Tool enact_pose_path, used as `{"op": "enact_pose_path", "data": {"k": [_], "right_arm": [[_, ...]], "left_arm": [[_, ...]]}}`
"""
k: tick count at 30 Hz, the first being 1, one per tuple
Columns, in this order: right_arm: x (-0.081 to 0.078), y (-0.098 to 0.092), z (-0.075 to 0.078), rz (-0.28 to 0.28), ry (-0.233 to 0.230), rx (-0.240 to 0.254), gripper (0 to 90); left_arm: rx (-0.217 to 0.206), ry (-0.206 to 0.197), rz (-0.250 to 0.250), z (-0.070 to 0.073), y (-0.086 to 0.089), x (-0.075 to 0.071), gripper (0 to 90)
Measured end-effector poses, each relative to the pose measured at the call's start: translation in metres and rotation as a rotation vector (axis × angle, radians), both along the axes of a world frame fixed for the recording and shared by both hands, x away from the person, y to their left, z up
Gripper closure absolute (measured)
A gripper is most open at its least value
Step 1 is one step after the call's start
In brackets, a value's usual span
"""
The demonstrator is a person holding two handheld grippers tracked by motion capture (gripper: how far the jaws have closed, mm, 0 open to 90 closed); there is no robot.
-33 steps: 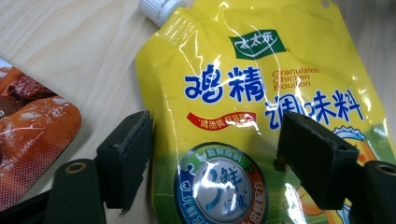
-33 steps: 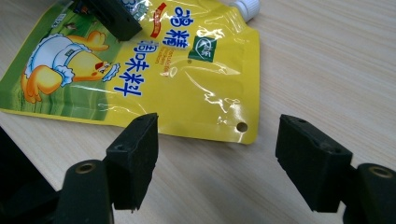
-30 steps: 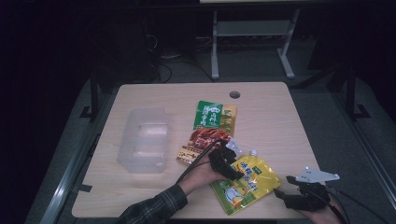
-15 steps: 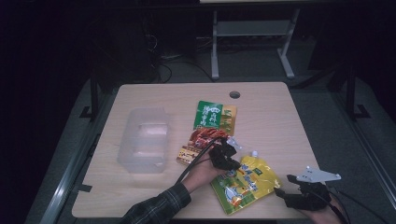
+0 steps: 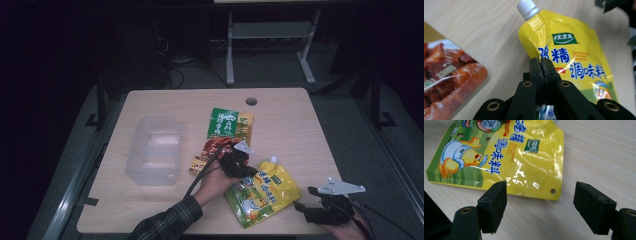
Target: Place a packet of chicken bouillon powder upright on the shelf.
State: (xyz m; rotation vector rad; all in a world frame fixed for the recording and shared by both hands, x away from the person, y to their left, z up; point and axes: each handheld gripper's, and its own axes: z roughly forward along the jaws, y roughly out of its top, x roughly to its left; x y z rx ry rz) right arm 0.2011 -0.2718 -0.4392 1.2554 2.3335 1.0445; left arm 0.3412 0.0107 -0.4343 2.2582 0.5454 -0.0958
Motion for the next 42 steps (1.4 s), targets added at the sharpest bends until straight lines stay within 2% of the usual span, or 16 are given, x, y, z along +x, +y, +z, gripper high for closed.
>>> {"op": "enact_pose_path", "data": {"k": [1,2,3,5,9,11,14,21,27,29,34,37,40,42], "right_arm": [[0.0,0.0,0.0,-0.001,0.001,0.001,25.4],[0.0,0.001,0.0,0.0,0.0,0.003,24.9],[0.0,0.001,0.0,-0.001,0.001,0.01,23.7],[0.001,0.002,0.001,0.002,-0.004,0.018,22.5],[0.001,0.004,0.001,-0.007,0.001,0.047,18.6],[0.003,0.006,0.001,0.0,0.001,0.057,17.1],[0.008,0.01,0.0,0.013,0.009,0.085,14.7],[0.034,0.024,0.001,0.077,-0.026,0.188,13.3],[0.053,0.039,0.001,0.127,-0.045,0.23,13.3],[0.061,0.044,0.0,0.149,-0.052,0.254,13.3],[0.073,0.051,-0.001,0.18,-0.042,0.324,14.2],[0.081,0.056,-0.004,0.198,-0.027,0.348,15.5],[0.086,0.06,-0.005,0.228,-0.015,0.366,22.0],[0.086,0.06,-0.004,0.24,-0.024,0.389,30.6]], "left_arm": [[-0.024,-0.002,0.014,0.003,0.001,-0.001,89.0],[-0.029,-0.019,0.01,0.008,0.005,-0.001,89.0],[-0.053,-0.038,0.018,0.015,0.011,-0.002,89.0],[-0.06,-0.044,0.023,0.017,0.013,-0.003,89.0],[-0.098,-0.072,0.035,0.029,0.026,-0.005,89.0],[-0.127,-0.081,0.045,0.035,0.032,-0.007,89.1],[-0.149,-0.091,0.045,0.041,0.042,-0.01,89.1],[-0.189,-0.118,0.053,0.049,0.057,-0.015,89.2],[-0.212,-0.106,0.057,0.053,0.064,-0.016,89.2],[-0.217,-0.117,0.059,0.055,0.065,-0.016,89.2],[-0.238,-0.134,0.068,0.062,0.071,-0.018,89.2],[-0.251,-0.139,0.079,0.066,0.076,-0.019,89.2],[-0.257,-0.153,0.092,0.068,0.082,-0.021,89.2],[-0.263,-0.154,0.103,0.069,0.084,-0.022,89.2]]}}
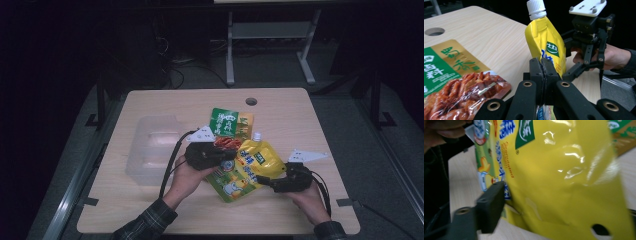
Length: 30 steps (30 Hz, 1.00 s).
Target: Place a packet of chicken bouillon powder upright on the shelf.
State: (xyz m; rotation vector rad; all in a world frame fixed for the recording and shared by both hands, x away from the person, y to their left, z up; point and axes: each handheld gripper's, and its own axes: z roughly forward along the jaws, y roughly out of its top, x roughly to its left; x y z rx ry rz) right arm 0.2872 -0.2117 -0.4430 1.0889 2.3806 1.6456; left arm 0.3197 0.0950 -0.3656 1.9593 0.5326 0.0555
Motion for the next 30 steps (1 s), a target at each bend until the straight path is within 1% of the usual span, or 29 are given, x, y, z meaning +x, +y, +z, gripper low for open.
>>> {"op": "enact_pose_path", "data": {"k": [1,2,3,5,8,9,10,11,14,16,19,20,22,25,27,30], "right_arm": [[0.001,0.0,0.001,0.005,-0.005,0.008,35.1],[0.001,0.0,0.002,0.017,-0.005,0.023,41.9],[0.001,0.0,0.003,0.024,-0.016,0.023,47.2],[0.0,0.002,0.006,0.046,-0.03,0.017,60.6],[0.001,0.007,0.008,0.074,-0.042,0.016,73.6],[0.002,0.007,0.008,0.079,-0.05,0.016,77.3],[0.002,0.007,0.01,0.085,-0.049,0.021,81.0],[0.003,0.008,0.011,0.091,-0.054,0.028,83.2],[0.005,0.009,0.015,0.105,-0.066,0.036,86.8],[0.006,0.009,0.017,0.11,-0.071,0.041,87.2],[0.007,0.009,0.019,0.121,-0.064,0.068,87.5],[0.008,0.008,0.02,0.13,-0.057,0.08,87.7],[0.009,0.006,0.023,0.142,-0.058,0.103,87.8],[0.009,0.005,0.031,0.161,-0.069,0.108,88.1],[0.009,0.003,0.037,0.172,-0.079,0.107,88.2],[0.01,0.001,0.045,0.186,-0.085,0.103,88.3]], "left_arm": [[0.001,-0.005,0.006,0.0,0.002,0.0,89.2],[-0.003,-0.002,0.013,0.0,0.003,0.0,89.2],[-0.007,-0.003,0.019,0.0,0.004,0.0,89.2],[-0.006,-0.009,0.028,0.0,0.007,-0.001,89.2],[-0.01,-0.005,0.041,0.0,0.011,-0.002,89.2],[-0.017,-0.001,0.047,0.0,0.012,-0.002,89.2],[-0.014,-0.008,0.047,0.0,0.014,-0.002,89.2],[-0.021,-0.002,0.056,0.001,0.015,-0.003,89.2],[-0.03,-0.003,0.069,0.002,0.018,-0.004,89.2],[-0.023,-0.007,0.072,0.002,0.02,-0.005,89.2],[-0.018,-0.007,0.08,0.003,0.023,-0.006,89.2],[-0.023,-0.007,0.083,0.003,0.024,-0.006,89.1],[-0.023,-0.01,0.085,0.004,0.026,-0.007,89.1],[-0.02,-0.013,0.084,0.004,0.029,-0.008,89.0],[-0.007,-0.017,0.084,0.003,0.029,-0.008,88.9],[0.007,-0.006,0.081,0.0,0.029,-0.009,88.8]]}}
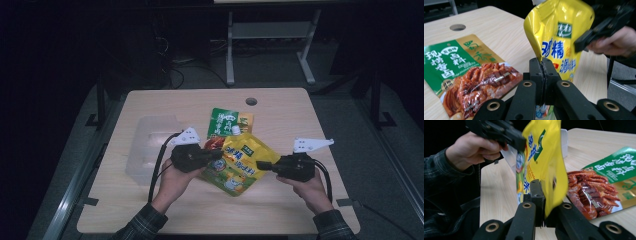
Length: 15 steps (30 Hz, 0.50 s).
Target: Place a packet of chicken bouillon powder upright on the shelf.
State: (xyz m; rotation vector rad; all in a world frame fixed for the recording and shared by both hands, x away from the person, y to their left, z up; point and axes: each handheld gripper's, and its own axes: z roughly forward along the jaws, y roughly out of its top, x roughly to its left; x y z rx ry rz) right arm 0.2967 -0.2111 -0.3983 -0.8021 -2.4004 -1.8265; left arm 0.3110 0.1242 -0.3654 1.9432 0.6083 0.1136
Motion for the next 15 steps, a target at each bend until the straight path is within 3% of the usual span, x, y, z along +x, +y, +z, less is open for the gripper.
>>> {"op": "enact_pose_path", "data": {"k": [9,15], "right_arm": [[0.003,-0.004,0.022,0.016,-0.02,0.006,88.6],[0.004,-0.009,0.036,0.007,-0.043,0.031,88.6]], "left_arm": [[0.027,-0.006,0.009,-0.003,-0.001,-0.001,87.3],[0.061,-0.009,0.011,-0.004,0.004,-0.003,72.7]]}}
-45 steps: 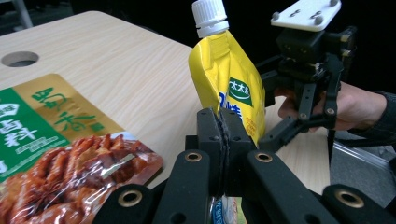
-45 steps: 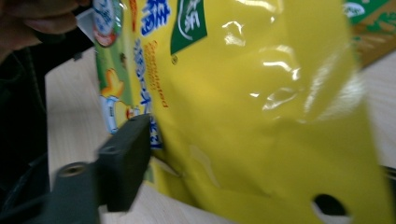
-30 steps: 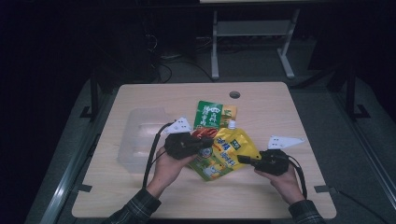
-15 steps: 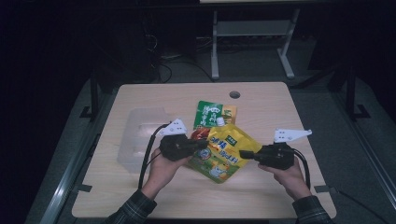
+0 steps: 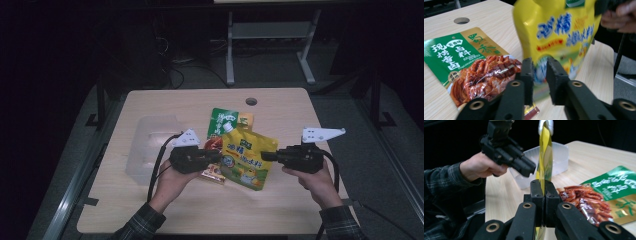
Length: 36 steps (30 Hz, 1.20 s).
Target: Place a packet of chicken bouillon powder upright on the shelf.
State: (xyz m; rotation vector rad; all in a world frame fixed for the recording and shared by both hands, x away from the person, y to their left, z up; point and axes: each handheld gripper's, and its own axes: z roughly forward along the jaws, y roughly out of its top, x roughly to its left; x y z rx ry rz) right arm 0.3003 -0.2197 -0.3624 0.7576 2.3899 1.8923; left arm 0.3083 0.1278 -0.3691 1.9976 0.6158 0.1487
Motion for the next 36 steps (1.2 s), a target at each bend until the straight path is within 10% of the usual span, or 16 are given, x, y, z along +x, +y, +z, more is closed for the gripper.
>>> {"op": "enact_pose_path", "data": {"k": [14,36], "right_arm": [[0.012,0.008,0.02,-0.06,-0.018,-0.042,88.8],[0.045,0.094,0.062,0.001,-0.059,-0.053,88.8]], "left_arm": [[0.133,0.075,-0.104,-0.038,0.005,-0.037,37.3],[0.123,0.038,-0.086,-0.059,0.017,-0.071,17.3]]}}
